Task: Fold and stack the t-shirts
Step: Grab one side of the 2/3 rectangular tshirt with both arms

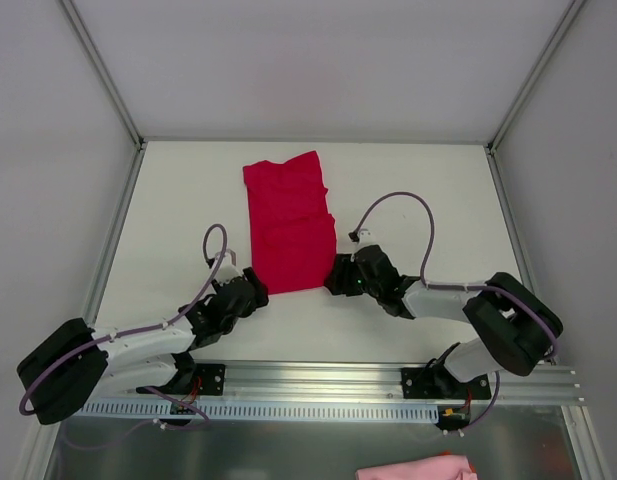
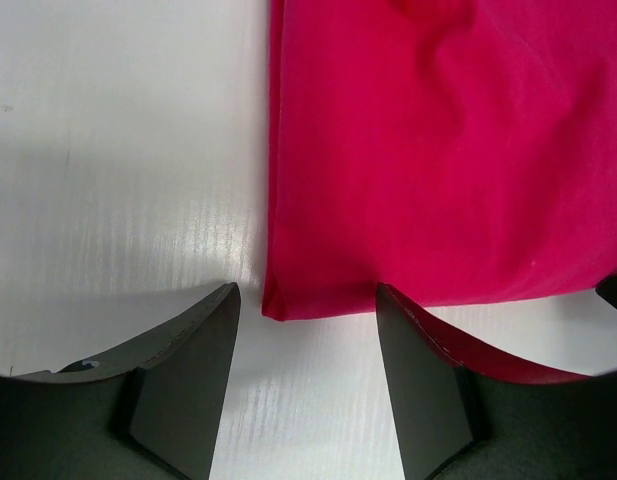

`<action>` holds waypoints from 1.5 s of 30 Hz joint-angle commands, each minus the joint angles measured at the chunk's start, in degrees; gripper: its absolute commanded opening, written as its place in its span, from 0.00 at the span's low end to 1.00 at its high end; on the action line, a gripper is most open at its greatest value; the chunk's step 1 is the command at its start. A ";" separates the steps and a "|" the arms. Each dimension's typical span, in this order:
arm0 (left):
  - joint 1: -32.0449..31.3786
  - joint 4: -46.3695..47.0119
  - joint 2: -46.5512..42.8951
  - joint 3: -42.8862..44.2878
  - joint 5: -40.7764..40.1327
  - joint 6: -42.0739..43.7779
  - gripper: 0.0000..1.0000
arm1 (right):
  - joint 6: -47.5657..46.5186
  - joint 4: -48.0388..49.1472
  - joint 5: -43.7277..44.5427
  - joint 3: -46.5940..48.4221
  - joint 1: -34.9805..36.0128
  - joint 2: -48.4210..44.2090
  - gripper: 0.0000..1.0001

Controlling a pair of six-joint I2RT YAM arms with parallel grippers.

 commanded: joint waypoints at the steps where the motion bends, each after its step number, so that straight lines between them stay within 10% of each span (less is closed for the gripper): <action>1: -0.62 3.21 1.26 -0.80 -0.81 -0.40 0.57 | -0.24 -0.14 0.37 1.19 0.42 1.88 0.56; 16: -1.06 5.86 3.74 -0.36 0.77 -0.84 0.47 | -0.68 -2.17 1.16 1.81 0.42 1.18 0.55; 17: -1.06 5.42 3.12 -0.36 0.51 -0.84 0.45 | -0.68 -2.17 1.07 1.81 0.42 1.27 0.49; 18: -1.41 4.45 2.59 -0.28 0.51 -0.92 0.40 | -0.51 -2.17 0.63 1.89 0.42 1.53 0.07; 19: -1.41 3.92 1.54 -0.19 0.42 -1.01 0.37 | -0.25 -2.60 0.98 2.24 0.42 1.88 0.01; 26: -2.03 -0.82 -0.14 1.22 -0.81 -1.80 0.00 | -0.24 -3.48 0.63 2.86 0.42 1.45 0.01; 45: -15.29 -17.94 -4.27 7.37 -10.30 -8.39 0.00 | -3.06 -18.68 14.41 2.25 13.51 -16.48 0.01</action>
